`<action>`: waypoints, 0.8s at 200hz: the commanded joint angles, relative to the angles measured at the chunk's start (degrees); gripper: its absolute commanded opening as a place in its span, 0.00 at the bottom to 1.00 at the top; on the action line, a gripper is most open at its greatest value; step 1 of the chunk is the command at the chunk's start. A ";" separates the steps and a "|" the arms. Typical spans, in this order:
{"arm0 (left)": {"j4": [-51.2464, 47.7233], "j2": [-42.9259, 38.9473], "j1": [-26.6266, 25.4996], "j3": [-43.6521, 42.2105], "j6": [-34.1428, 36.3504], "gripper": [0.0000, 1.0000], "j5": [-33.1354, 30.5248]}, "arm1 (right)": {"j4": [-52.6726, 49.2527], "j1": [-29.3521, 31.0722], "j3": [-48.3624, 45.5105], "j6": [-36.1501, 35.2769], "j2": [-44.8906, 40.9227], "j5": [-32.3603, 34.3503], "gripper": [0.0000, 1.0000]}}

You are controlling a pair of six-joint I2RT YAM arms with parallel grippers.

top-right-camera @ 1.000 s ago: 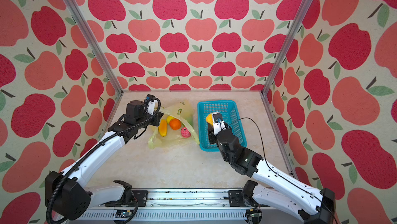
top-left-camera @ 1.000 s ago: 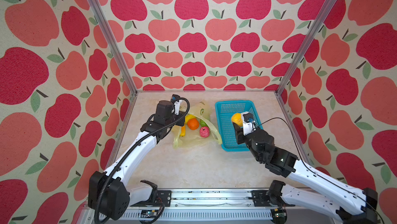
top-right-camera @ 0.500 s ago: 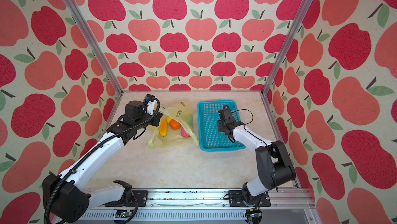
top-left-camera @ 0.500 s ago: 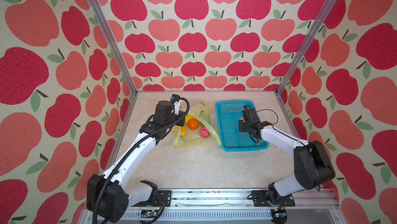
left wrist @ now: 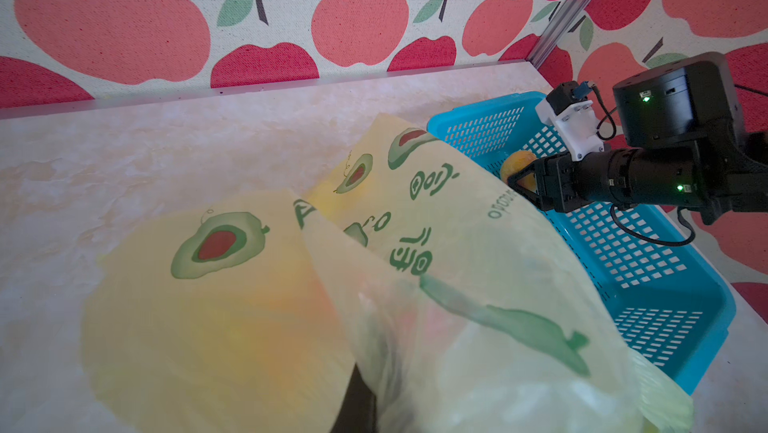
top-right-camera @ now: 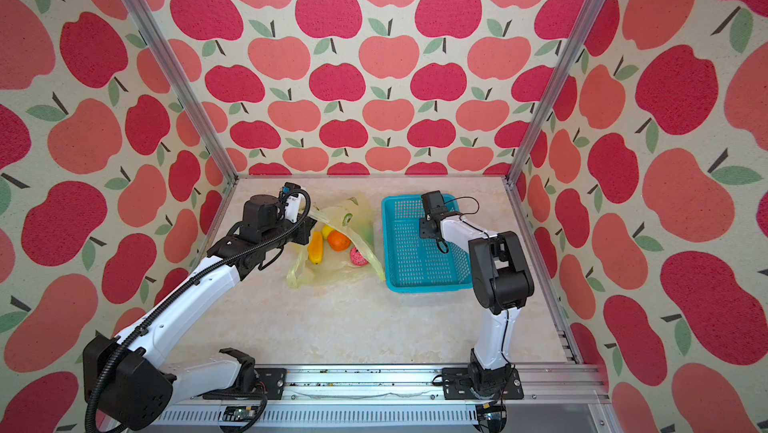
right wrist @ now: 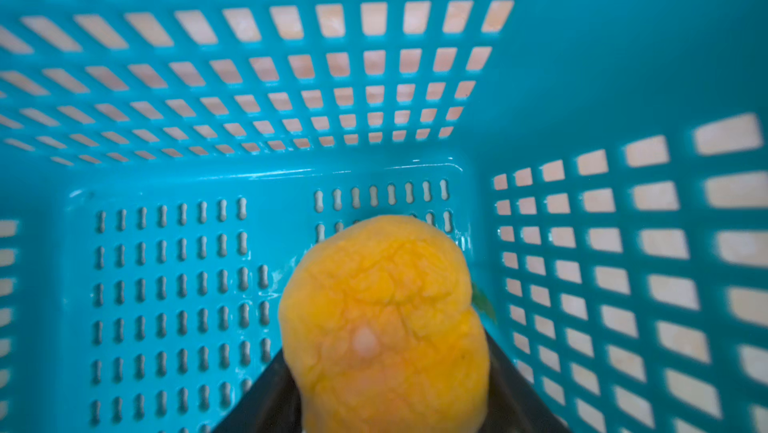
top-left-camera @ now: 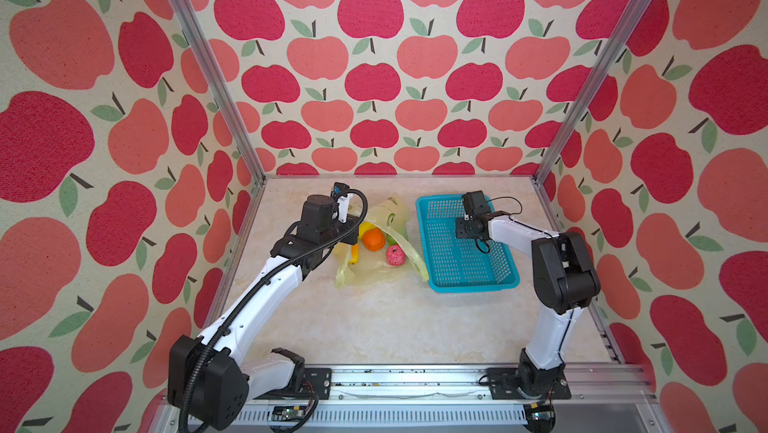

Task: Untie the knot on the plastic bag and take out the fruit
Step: 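Carry the yellow mango with the right gripper into the teal basket and release, then move the right gripper back into the bag and lower onto the pink peach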

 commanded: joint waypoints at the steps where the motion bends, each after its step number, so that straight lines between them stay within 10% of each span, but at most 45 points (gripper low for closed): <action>1: 0.35 0.93 -0.28 0.70 0.21 0.00 0.73 | -2.74 -0.55 2.35 -1.26 -1.85 0.21 0.78; 59: 0.36 1.54 -0.20 1.20 0.30 0.00 0.71 | -3.76 5.02 -10.17 0.21 -26.96 2.47 0.87; 106: 0.07 2.08 -0.11 1.46 0.39 0.00 0.62 | 2.54 28.82 -20.29 -3.34 -54.69 7.52 0.69; 160: 0.24 0.93 -0.10 1.04 0.03 0.00 1.18 | 11.21 53.79 -17.13 -8.23 -44.45 16.48 0.64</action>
